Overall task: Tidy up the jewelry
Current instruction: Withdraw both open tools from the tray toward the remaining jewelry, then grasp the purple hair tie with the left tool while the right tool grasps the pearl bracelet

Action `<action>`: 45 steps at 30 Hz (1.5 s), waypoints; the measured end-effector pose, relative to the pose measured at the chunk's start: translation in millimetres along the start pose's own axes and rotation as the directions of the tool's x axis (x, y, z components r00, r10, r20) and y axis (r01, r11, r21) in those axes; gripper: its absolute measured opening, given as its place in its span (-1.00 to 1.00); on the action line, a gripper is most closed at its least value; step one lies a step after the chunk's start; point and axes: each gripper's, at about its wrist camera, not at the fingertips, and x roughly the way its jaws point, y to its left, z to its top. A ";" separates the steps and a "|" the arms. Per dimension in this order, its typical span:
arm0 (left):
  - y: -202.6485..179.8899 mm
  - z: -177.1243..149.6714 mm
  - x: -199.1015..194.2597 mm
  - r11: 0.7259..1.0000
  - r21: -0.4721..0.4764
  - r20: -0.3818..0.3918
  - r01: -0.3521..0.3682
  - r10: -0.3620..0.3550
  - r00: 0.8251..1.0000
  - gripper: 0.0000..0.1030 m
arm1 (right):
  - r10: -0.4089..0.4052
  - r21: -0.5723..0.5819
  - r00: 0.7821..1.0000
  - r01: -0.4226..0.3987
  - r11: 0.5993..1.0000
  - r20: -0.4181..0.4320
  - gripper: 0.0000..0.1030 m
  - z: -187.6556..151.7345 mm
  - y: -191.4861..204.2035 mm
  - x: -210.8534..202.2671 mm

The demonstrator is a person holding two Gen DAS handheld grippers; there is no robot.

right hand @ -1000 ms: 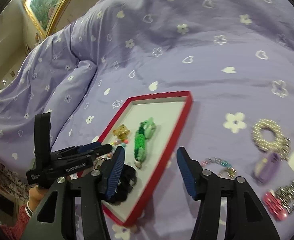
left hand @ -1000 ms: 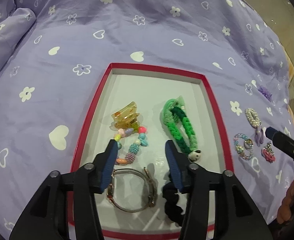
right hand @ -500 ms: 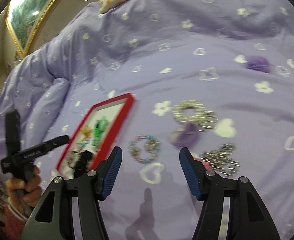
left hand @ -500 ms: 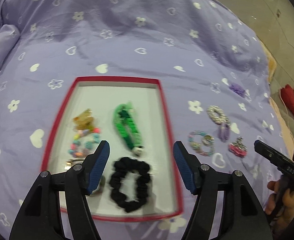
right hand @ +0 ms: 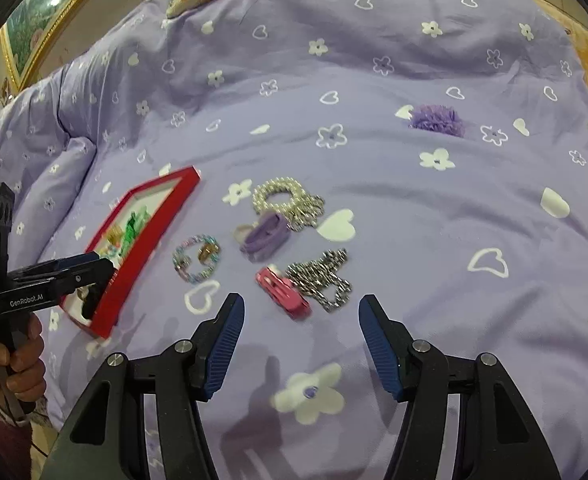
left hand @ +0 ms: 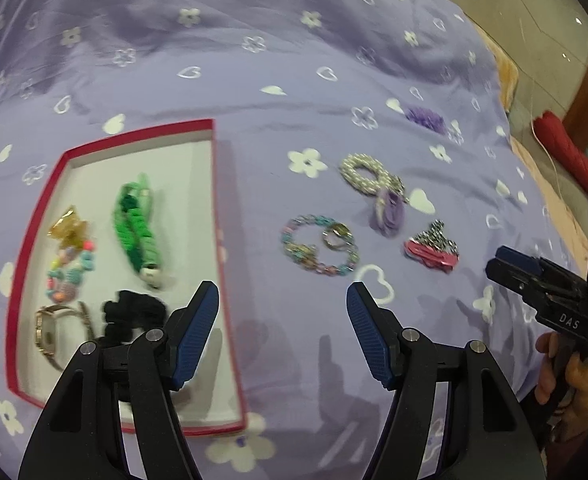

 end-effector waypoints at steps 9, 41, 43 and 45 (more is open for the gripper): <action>-18.7 4.6 16.7 0.999 0.041 -0.025 0.005 -0.004 1.000 0.29 | 0.077 -0.055 0.996 -0.079 0.995 -0.042 0.20 -0.8 3.3 12.4; -66.5 55.7 98.8 0.985 0.096 -0.105 0.140 -0.130 0.986 -0.79 | 0.093 0.010 0.995 -0.093 0.996 -0.024 0.17 74.8 -29.8 70.3; -55.4 56.0 84.9 0.987 0.067 -0.080 0.146 -0.140 0.987 -0.79 | 0.103 -0.011 0.994 -0.103 0.995 -0.040 0.11 83.5 -21.7 84.0; -43.7 57.3 69.2 0.989 0.042 -0.048 0.142 -0.140 0.989 -0.79 | 0.099 -0.037 0.993 -0.102 0.994 -0.058 0.09 90.0 -12.4 94.3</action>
